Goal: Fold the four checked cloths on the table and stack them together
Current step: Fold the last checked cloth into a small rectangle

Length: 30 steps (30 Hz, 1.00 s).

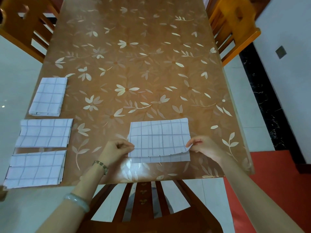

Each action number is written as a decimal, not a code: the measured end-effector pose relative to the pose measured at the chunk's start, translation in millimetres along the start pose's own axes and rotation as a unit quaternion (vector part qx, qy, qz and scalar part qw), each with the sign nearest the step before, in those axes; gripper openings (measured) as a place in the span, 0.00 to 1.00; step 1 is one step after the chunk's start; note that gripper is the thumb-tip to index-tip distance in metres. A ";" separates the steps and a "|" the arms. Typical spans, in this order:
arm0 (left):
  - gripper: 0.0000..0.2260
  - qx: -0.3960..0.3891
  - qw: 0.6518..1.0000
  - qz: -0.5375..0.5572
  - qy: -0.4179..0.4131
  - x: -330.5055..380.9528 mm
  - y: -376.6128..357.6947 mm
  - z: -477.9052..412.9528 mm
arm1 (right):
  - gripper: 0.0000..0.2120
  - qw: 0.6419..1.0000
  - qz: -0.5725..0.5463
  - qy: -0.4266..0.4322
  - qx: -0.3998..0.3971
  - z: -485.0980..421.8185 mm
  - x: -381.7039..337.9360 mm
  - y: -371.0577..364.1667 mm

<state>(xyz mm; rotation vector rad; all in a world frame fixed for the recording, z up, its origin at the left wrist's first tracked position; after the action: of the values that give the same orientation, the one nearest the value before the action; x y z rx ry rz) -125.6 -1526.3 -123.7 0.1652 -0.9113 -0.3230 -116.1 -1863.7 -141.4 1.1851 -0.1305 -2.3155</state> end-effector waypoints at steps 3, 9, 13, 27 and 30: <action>0.03 0.023 0.999 -0.037 0.023 -20.1 -7.9 -1.0 | 0.06 1.000 -0.007 0.000 0.020 5.4 2.4 -7.1; 0.08 0.022 0.995 -0.069 0.061 -34.9 -11.5 -8.8 | 0.06 0.997 0.072 -0.005 0.014 6.3 13.8 -14.8; 0.06 0.047 0.994 -0.060 0.082 -38.2 -15.2 -8.9 | 0.05 0.998 0.052 -0.002 0.023 8.4 15.9 -18.7; 0.09 0.224 0.881 -0.366 -0.200 -10.9 -12.8 -21.8 | 0.07 0.953 0.074 0.091 0.279 11.8 -19.0 -9.7; 0.20 0.136 0.829 -0.451 -0.302 3.6 -40.7 -43.5 | 0.14 0.942 0.151 0.187 0.236 -10.5 -49.9 -55.3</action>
<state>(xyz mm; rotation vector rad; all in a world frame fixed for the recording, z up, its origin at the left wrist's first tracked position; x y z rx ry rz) -97.2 -1565.6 -158.5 0.8075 -1.4731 -1.1782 -107.1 -1790.0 -129.0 1.6823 -0.7066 -1.8009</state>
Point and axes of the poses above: each hand's wrist, its own z-axis away from the middle knuckle, its own y-axis out of the back of the hand, x = y × z, the point moved 3 cm from there along -z, towards the middle knuckle, and after that the axes turned 5 degrees about y, right-handed, at the moved point
